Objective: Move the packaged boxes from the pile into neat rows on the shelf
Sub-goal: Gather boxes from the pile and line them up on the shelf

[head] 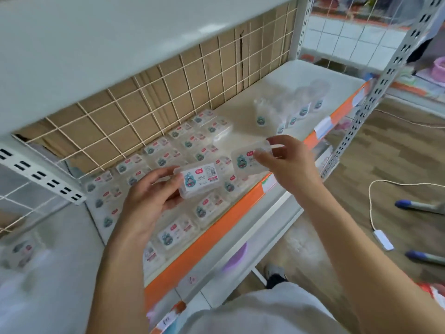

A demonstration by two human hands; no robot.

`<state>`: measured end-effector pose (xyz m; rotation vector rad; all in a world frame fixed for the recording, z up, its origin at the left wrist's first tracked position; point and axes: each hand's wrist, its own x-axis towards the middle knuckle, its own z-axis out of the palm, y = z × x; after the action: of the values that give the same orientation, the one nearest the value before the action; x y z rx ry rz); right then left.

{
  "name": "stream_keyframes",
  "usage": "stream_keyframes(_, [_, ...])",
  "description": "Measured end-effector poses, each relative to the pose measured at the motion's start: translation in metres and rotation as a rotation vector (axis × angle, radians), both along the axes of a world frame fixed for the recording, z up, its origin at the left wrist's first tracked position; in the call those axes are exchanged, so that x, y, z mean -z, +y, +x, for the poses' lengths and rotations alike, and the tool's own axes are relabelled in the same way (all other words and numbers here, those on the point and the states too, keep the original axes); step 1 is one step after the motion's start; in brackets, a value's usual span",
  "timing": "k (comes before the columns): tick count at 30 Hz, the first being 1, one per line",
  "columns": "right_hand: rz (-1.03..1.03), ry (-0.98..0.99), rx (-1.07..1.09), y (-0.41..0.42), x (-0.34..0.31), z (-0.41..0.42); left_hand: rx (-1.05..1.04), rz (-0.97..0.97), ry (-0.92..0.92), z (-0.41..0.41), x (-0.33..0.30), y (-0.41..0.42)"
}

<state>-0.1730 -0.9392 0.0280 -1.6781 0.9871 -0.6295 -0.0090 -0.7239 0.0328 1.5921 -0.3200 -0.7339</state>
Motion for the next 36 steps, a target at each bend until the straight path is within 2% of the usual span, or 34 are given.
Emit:
stream_keyframes(8, [-0.139,0.104,-0.267,-0.074,0.011,0.050,-0.256,-0.004,0.023,-0.025,0.008,-0.043])
stream_keyframes(17, [-0.359,0.233,-0.484,-0.104,0.026,0.095,-0.482,0.032,0.075,-0.063,0.010,-0.070])
stream_keyframes(36, [-0.524,0.372,-0.548,-0.115,0.033,0.121,-0.396,0.074,0.042,-0.045,0.003,-0.099])
